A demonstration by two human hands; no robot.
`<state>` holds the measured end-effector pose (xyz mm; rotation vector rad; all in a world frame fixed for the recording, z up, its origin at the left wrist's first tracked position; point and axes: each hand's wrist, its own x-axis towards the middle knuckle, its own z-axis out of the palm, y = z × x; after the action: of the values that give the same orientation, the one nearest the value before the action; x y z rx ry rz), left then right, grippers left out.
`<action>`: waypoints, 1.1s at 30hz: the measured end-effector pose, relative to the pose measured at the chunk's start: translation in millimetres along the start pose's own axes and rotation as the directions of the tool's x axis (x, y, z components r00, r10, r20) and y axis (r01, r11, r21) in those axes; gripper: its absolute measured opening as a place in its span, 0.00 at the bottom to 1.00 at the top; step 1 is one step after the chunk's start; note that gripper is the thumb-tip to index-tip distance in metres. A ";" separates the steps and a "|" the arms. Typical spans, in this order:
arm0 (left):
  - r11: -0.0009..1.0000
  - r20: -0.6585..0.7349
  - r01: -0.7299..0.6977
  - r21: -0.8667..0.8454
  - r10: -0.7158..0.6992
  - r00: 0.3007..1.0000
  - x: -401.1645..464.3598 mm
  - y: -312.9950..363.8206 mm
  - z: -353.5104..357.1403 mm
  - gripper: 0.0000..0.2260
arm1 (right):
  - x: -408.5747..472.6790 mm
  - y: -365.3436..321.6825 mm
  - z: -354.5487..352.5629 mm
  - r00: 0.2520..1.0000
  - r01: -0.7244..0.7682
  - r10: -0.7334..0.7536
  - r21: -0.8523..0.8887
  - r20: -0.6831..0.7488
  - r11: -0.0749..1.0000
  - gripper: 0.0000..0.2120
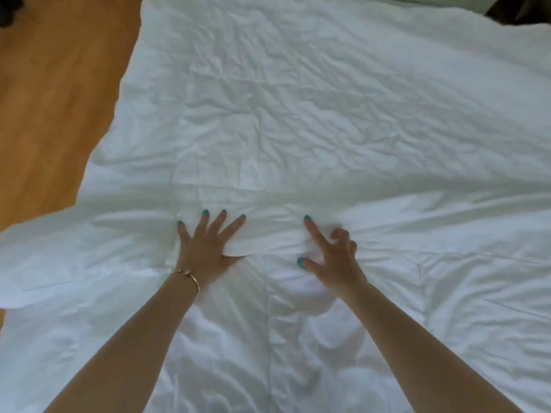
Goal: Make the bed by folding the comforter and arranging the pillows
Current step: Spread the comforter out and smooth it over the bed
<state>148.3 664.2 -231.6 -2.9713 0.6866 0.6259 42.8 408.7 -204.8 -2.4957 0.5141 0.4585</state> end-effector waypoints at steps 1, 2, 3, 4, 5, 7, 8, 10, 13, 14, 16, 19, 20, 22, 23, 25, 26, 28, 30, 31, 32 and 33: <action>1.000 0.000 -0.013 -0.025 0.013 1.000 15.8 -3.5 1.4 0.33 | 12.0 -0.7 5.2 0.999 -0.030 0.031 -0.038 0.025 0.999 0.40; 0.998 0.007 -0.015 -0.054 0.015 1.000 31.1 -4.1 1.4 0.32 | 24.4 -1.7 9.2 0.996 -0.065 0.070 -0.088 0.046 0.994 0.42; 0.997 0.013 -0.009 -0.072 0.010 1.000 43.5 -2.5 0.0 0.31 | 36.7 -2.8 11.3 0.991 -0.100 0.111 -0.142 0.074 0.985 0.44; 0.997 0.013 -0.007 -0.074 0.008 1.000 52.7 -0.1 -1.6 0.29 | 47.9 -3.4 10.8 0.981 -0.131 0.156 -0.190 0.118 0.973 0.46; 0.998 0.010 -0.007 -0.067 0.008 1.000 58.4 2.0 -2.8 0.28 | 57.3 -4.3 8.6 0.963 -0.160 0.202 -0.228 0.177 0.960 0.48; 0.998 0.024 -0.036 -0.057 0.038 0.999 67.0 4.1 -10.9 0.28 | 70.3 -5.2 0.4 0.925 -0.188 0.264 -0.275 0.274 0.943 0.50; 0.996 0.046 -0.061 -0.070 0.064 0.997 70.9 2.8 -18.5 0.28 | 73.3 -5.8 -5.1 0.911 -0.193 0.277 -0.278 0.305 0.941 0.51; 0.988 0.072 -0.126 -0.084 0.132 0.989 78.6 -10.4 -42.8 0.30 | 73.4 -10.4 -19.2 0.914 -0.222 0.275 -0.199 0.299 0.955 0.46; 0.964 0.069 -0.234 0.126 0.227 0.972 74.4 -51.5 -86.0 0.33 | 73.6 -16.1 -38.3 0.981 -0.186 0.186 -0.012 0.048 0.983 0.23; 0.959 0.067 -0.203 0.200 0.194 0.979 71.4 -65.8 -97.2 0.31 | 76.6 -19.6 -43.9 0.987 -0.155 0.156 0.032 -0.034 0.987 0.17; 0.955 -0.015 -0.078 0.285 0.086 0.996 70.8 -87.7 -121.1 0.25 | 83.7 -32.5 -54.0 0.977 -0.088 0.104 0.096 -0.184 0.992 0.14; 0.974 -0.454 0.085 0.211 0.021 0.891 89.1 -92.1 -144.8 0.22 | 94.1 -56.6 -73.3 0.873 0.081 0.104 0.352 -0.477 0.932 0.18; 0.980 -0.566 0.150 0.130 -0.051 0.823 94.7 -84.2 -147.9 0.24 | 95.7 -62.1 -75.4 0.840 0.144 0.077 0.357 -0.537 0.923 0.19; 0.985 -0.613 0.171 0.007 -0.131 0.779 97.2 -58.5 -141.3 0.23 | 95.1 -67.6 -65.9 0.829 0.199 -0.068 0.179 -0.555 0.963 0.16; 0.991 -0.563 0.131 -0.015 -0.117 0.818 93.1 -42.9 -127.4 0.20 | 92.3 -66.8 -54.6 0.863 0.187 -0.141 0.049 -0.485 0.981 0.15; 0.994 -0.329 0.100 -0.049 -0.111 0.938 80.3 -20.1 -85.0 0.24 | 85.6 -59.4 -24.2 0.954 0.128 -0.171 -0.179 -0.246 0.975 0.22; 0.987 -0.190 0.134 -0.088 -0.149 0.970 75.1 -17.8 -63.3 0.29 | 84.6 -53.3 -9.2 0.983 0.084 -0.121 -0.252 -0.135 0.964 0.27; 0.969 -0.029 0.211 -0.128 -0.217 0.976 78.5 -24.7 -27.2 0.37 | 87.6 -42.8 17.7 0.999 -0.004 -0.014 -0.343 -0.049 0.939 0.33; 0.967 -0.025 0.214 -0.139 -0.220 0.975 95.9 -32.2 -13.6 0.39 | 93.0 -37.7 36.1 0.997 -0.061 0.038 -0.380 -0.068 0.923 0.31; 0.968 -0.041 0.208 -0.144 -0.216 0.976 105.5 -33.6 -12.7 0.39 | 97.5 -36.6 41.2 0.995 -0.082 0.055 -0.377 -0.081 0.923 0.30; 0.968 -0.056 0.203 -0.147 -0.213 0.975 113.6 -33.7 -13.5 0.39 | 103.3 -35.6 42.5 0.995 -0.101 0.084 -0.373 -0.063 0.922 0.30; 0.968 -0.059 0.201 -0.148 -0.212 0.976 119.3 -33.8 -14.4 0.40 | 110.9 -35.0 40.2 0.994 -0.107 0.111 -0.371 -0.012 0.922 0.30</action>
<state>266.2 643.4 -267.0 -3.1530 0.3405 0.5746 146.3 429.9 -267.9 -2.8334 0.6126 0.6644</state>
